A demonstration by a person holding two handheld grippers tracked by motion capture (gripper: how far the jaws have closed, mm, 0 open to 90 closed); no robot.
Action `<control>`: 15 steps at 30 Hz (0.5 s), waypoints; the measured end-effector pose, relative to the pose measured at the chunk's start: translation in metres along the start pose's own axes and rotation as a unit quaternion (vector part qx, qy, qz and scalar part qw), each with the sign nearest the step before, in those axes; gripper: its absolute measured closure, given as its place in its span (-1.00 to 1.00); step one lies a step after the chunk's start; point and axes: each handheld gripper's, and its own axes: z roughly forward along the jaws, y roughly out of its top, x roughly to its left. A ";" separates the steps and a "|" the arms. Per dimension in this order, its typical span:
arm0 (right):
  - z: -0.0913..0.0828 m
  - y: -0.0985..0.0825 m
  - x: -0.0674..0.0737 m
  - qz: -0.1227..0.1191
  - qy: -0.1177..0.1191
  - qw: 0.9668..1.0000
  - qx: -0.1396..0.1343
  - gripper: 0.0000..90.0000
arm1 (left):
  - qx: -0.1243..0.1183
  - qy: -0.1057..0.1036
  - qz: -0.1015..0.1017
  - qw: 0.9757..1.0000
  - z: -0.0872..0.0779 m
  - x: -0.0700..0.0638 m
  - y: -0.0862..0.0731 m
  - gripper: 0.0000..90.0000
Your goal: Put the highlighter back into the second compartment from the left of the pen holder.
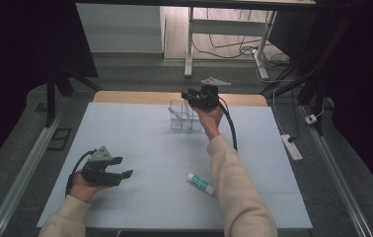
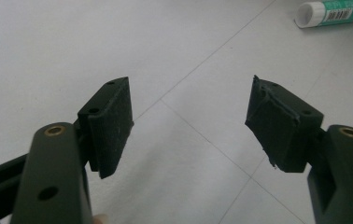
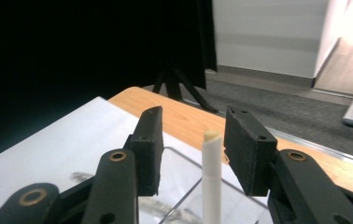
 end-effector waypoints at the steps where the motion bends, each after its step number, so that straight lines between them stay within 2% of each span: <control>1: -0.002 0.000 0.001 -0.003 0.005 1.000 0.001 0.24 | 0.000 0.000 0.001 1.000 0.000 0.000 0.000 -0.30; 7: -0.010 -0.001 0.010 -0.008 0.031 0.999 0.017 0.18 | 0.000 0.001 0.000 1.000 0.000 0.000 0.000 -0.30; 11: -0.017 -0.005 0.012 -0.014 0.032 0.999 0.027 0.18 | 0.001 0.001 0.001 1.000 0.001 -0.001 0.000 -0.31; 15: -0.027 -0.011 0.012 -0.008 0.038 0.999 0.031 0.16 | 0.001 0.001 0.003 1.000 0.001 -0.002 0.001 -0.31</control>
